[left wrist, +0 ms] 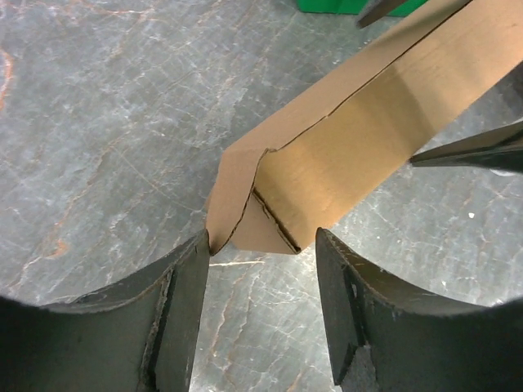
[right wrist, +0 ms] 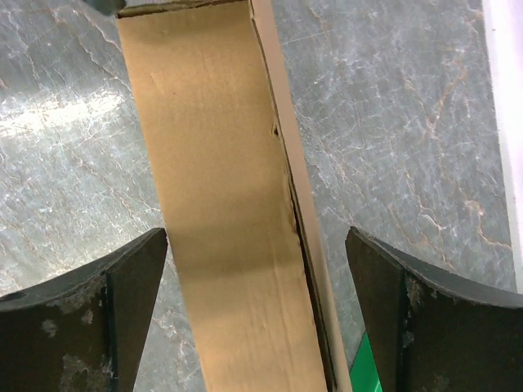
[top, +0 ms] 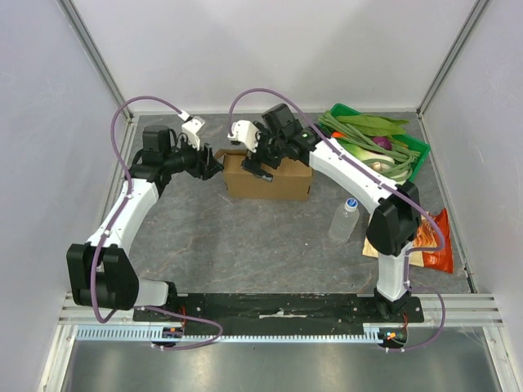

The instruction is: Fold the paper box

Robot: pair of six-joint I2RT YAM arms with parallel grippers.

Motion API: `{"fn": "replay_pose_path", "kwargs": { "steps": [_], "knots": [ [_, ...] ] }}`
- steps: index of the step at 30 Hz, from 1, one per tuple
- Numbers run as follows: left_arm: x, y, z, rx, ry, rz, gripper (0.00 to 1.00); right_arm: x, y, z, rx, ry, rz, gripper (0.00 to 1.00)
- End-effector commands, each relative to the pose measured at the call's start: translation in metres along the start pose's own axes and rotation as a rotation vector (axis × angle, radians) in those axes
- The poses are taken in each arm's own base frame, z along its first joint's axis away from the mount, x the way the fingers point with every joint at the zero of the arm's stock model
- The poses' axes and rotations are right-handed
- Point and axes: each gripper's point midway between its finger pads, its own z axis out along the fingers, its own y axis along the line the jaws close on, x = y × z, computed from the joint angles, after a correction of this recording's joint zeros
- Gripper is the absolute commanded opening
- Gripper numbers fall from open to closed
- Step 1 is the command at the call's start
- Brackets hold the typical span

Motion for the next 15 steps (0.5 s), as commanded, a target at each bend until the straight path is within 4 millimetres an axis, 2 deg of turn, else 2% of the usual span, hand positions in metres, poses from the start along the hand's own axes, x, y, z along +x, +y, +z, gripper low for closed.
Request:
{"fn": "replay_pose_path", "kwargs": {
  "steps": [1, 8, 15],
  "knots": [
    [-0.019, 0.015, -0.005, -0.093, -0.04, 0.113, 0.6, -0.037, -0.019, -0.042, 0.103, -0.133, 0.019, 0.98],
    [-0.026, 0.017, 0.002, -0.078, -0.048, 0.084, 0.53, -0.035, -0.021, -0.042, 0.092, -0.145, 0.046, 0.98],
    [-0.035, 0.02, 0.006, -0.071, -0.056, 0.068, 0.56, -0.027, -0.021, -0.045, 0.109, -0.12, 0.041, 0.98]
  ]
}}
